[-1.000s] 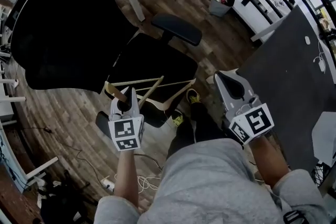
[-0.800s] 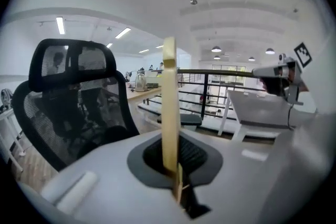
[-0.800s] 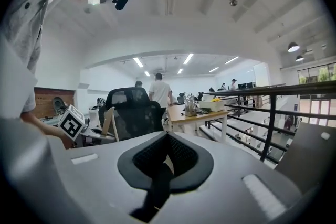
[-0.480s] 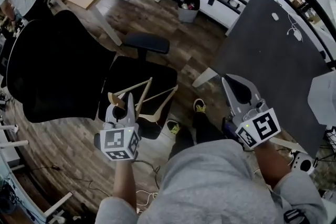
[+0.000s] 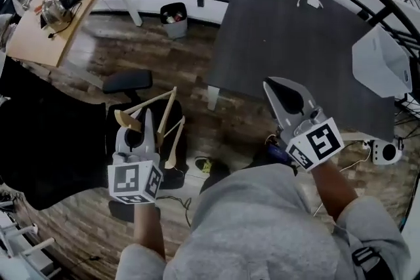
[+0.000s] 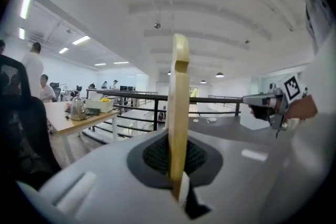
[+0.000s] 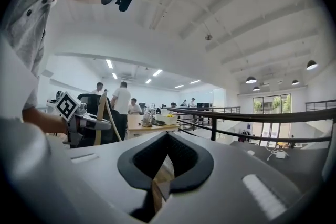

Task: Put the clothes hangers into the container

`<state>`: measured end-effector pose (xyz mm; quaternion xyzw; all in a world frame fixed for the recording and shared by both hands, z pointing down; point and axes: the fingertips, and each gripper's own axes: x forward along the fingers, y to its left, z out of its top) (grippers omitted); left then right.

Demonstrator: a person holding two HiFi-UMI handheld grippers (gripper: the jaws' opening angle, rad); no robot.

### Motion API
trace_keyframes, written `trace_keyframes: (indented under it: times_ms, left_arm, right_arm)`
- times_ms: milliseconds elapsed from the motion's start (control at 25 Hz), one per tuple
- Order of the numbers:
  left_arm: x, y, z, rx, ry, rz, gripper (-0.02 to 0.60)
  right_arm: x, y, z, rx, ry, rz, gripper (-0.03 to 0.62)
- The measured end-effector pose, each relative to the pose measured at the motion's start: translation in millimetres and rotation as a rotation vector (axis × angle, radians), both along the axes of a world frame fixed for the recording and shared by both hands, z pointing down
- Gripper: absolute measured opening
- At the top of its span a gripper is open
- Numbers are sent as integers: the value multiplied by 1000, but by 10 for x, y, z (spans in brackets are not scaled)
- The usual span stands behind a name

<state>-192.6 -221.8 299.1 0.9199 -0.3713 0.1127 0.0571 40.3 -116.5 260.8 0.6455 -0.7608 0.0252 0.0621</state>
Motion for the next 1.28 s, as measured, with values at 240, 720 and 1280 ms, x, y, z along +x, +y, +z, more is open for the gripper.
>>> trace_keyframes:
  times_ms: [240,720,1280]
  left_arm:
    - [1216,219,-367,64,55,180,6]
    - [3747,1331,-1194,160,199,453,6]
    - [6332,2666,-2764,419,366,780,6]
  right_arm:
    - [897,567,-48,33,14,151,-2]
    - [2842,2095,92,96,-46,376,-2]
    - [4427,3427,205,148,-119,573,-2]
